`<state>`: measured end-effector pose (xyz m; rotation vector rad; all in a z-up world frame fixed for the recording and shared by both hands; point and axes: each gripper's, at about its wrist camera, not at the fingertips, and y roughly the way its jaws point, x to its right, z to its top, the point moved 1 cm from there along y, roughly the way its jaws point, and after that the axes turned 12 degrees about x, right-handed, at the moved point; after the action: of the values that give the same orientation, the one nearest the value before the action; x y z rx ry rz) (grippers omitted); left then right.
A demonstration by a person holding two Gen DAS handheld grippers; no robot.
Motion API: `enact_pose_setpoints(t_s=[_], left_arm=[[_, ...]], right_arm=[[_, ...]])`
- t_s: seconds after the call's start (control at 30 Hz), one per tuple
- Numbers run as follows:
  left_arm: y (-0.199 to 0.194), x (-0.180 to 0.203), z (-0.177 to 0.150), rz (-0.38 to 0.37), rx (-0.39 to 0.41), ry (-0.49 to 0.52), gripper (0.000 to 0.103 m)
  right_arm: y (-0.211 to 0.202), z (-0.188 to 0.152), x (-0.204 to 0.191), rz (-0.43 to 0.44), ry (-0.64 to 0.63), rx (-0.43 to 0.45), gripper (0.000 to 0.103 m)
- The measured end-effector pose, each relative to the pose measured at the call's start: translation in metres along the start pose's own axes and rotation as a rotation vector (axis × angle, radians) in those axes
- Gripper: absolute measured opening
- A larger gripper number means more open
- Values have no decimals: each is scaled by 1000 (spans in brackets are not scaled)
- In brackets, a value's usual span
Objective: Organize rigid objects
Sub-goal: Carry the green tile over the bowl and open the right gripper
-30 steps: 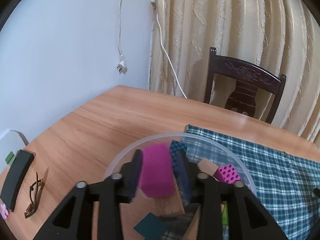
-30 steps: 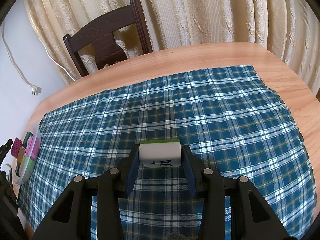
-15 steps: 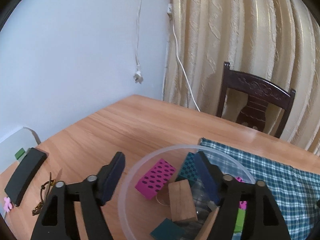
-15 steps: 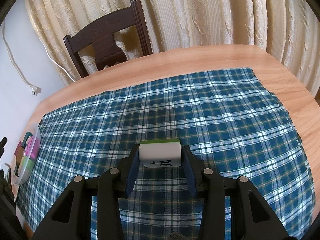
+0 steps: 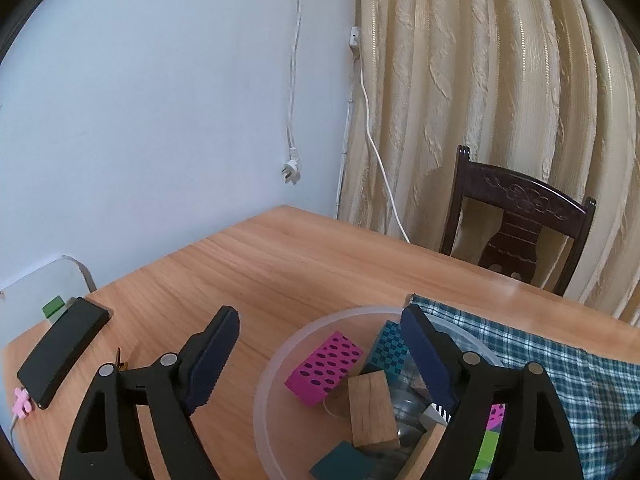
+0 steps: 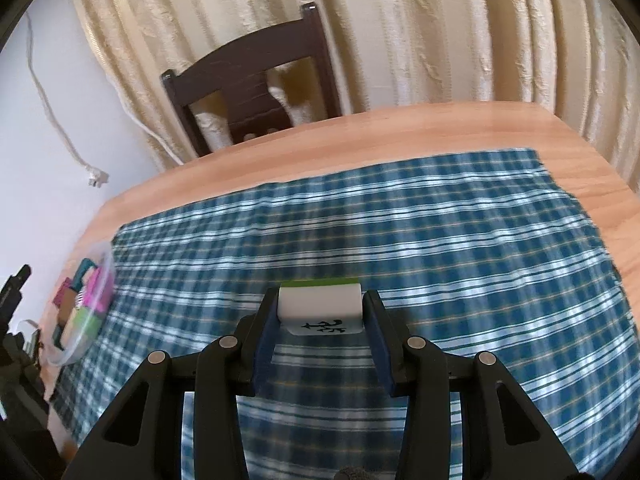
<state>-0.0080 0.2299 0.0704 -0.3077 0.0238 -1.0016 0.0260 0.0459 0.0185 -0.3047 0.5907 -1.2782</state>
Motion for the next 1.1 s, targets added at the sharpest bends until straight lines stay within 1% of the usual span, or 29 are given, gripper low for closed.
enact_pose_setpoints(t_s=[0.1, 0.37, 0.57, 0.63, 0.7, 0.77, 0.83, 0.93, 1.1], left_arm=[[0, -2, 1, 2, -1, -15, 86], [-1, -5, 1, 3, -12, -34, 87], [-2, -6, 0, -5, -16, -39, 87], [-2, -6, 1, -5, -15, -42, 87], [-2, -7, 1, 0, -16, -49, 87], [-1, -9, 1, 3, -21, -61, 87], [-1, -11, 1, 11, -24, -69, 87], [-1, -12, 2, 16, -26, -77, 87], [-1, -14, 3, 20, -26, -92, 87]], right_arm=[[3, -1, -31, 45, -21, -5, 43], [19, -2, -136, 189, -144, -25, 43], [31, -8, -204, 297, -212, -45, 43], [27, -9, -215, 327, -232, -49, 43], [33, -12, -239, 352, -250, -55, 43], [30, -11, -240, 376, -265, -62, 43], [33, -13, -258, 399, -285, -67, 43], [34, -16, -274, 425, -304, -76, 43], [39, -19, -291, 450, -324, -88, 43]])
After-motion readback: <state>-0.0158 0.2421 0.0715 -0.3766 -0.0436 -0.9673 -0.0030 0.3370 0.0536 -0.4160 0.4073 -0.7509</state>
